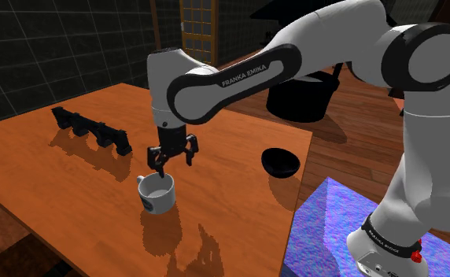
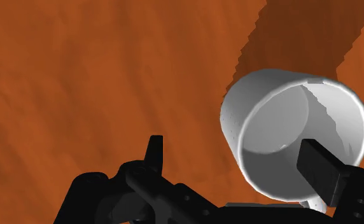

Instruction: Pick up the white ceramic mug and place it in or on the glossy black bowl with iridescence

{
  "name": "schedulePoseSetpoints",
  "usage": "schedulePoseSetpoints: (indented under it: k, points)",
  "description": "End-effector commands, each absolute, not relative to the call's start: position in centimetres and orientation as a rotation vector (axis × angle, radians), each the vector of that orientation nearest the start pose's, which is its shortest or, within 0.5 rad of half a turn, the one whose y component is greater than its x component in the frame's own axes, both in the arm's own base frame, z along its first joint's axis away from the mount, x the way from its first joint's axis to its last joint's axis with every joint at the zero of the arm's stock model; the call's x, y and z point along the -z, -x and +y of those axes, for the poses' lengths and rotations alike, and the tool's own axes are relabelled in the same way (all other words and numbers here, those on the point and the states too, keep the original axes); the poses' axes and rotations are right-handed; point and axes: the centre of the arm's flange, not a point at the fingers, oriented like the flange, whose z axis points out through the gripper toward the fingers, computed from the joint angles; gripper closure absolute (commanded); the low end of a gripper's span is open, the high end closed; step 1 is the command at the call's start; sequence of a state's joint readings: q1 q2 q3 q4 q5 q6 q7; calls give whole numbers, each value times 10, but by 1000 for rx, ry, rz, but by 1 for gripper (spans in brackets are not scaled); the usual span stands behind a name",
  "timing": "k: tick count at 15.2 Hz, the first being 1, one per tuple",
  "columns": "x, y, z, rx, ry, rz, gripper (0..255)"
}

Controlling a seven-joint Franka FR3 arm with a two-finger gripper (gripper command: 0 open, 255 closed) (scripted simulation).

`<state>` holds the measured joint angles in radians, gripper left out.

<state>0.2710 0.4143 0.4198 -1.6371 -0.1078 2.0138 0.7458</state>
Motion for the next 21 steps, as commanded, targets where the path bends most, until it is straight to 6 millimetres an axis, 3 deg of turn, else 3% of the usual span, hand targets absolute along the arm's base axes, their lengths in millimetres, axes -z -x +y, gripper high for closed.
schedulePoseSetpoints:
  k: [1,8,16,17,21]
  points:
    - [-389,-544,407,-66,3088,66,0]
    - [-349,-543,409,-66,3088,66,0]
    - [-349,-543,409,-66,3088,66,0]
    - [-349,-543,409,-66,3088,66,255]
    - [-349,-543,409,-66,3088,66,255]
